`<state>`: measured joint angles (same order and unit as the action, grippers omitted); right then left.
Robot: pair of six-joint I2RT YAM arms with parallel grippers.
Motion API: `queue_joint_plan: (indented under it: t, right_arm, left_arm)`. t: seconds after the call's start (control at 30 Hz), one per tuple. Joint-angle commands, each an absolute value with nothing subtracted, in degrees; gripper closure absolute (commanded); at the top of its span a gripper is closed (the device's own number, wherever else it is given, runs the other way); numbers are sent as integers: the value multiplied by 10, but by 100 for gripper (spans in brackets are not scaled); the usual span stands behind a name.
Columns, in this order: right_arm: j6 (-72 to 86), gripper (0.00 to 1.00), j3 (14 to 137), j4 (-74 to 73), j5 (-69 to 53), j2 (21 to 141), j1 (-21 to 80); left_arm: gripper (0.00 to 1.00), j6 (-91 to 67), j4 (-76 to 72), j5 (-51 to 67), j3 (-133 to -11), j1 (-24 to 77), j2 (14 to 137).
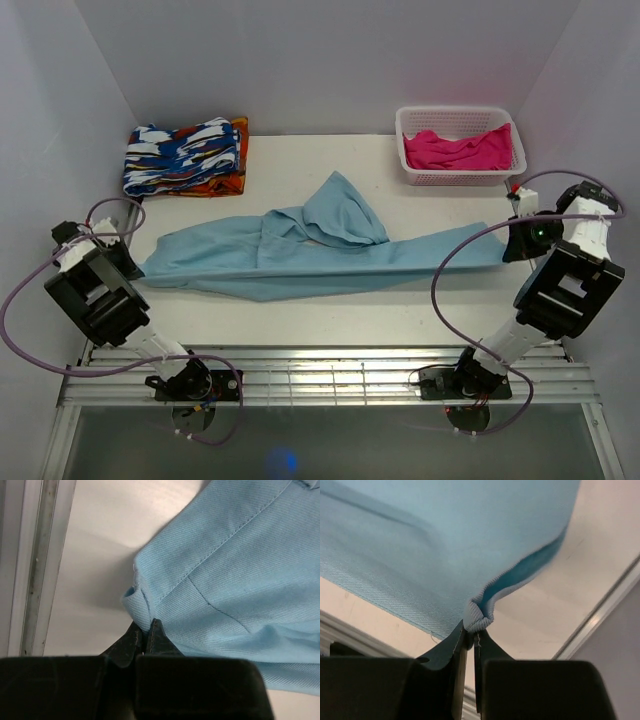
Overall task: Fold and stack the trousers
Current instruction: Flatten the trousers out
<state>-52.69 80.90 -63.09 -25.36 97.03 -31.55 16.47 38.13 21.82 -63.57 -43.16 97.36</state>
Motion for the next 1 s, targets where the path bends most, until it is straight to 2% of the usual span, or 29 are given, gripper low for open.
queue_joint_plan:
  t: [0.0,0.1,0.13,0.17,0.2,0.23,0.27,0.33,0.43,0.5,0.63,0.83,0.97]
  right_arm:
    - [-633,92,719,-621,-172,906,-352]
    - [-687,92,661,-622,-133,877,-359]
    - [-696,86,648,-625,-121,865,-359]
    - [-706,57,643,-634,-119,862,-361]
    - [-714,39,650,-638,-124,860,-363]
    - [-709,22,665,-639,-136,860,-363]
    - [-695,3,710,-638,-172,863,-360]
    - [-639,7,777,-655,-203,901,-342]
    - [-552,7,934,-702,-278,971,-274]
    - [-499,6,1026,-703,-303,997,-239]
    - [-368,5,1112,-617,-319,1077,-119]
    - [-244,2,1279,-539,-292,1235,86]
    - [-208,2,1301,-412,-234,1292,161]
  left_arm:
    - [100,255,345,195,-592,-461,923]
    - [100,294,342,182,-563,-464,887]
    - [100,312,351,187,-556,-465,880]
    - [95,327,361,195,-547,-467,870]
    - [84,353,374,219,-543,-471,845]
    - [65,368,381,234,-541,-473,831]
    - [55,379,386,249,-540,-473,815]
    - [34,400,400,300,-546,-473,776]
    - [20,404,425,352,-588,-472,763]
    - [19,403,447,373,-632,-472,772]
    - [18,407,457,382,-666,-431,808]
    - [17,339,409,309,-665,-350,872]
    - [17,294,373,269,-657,-331,913]
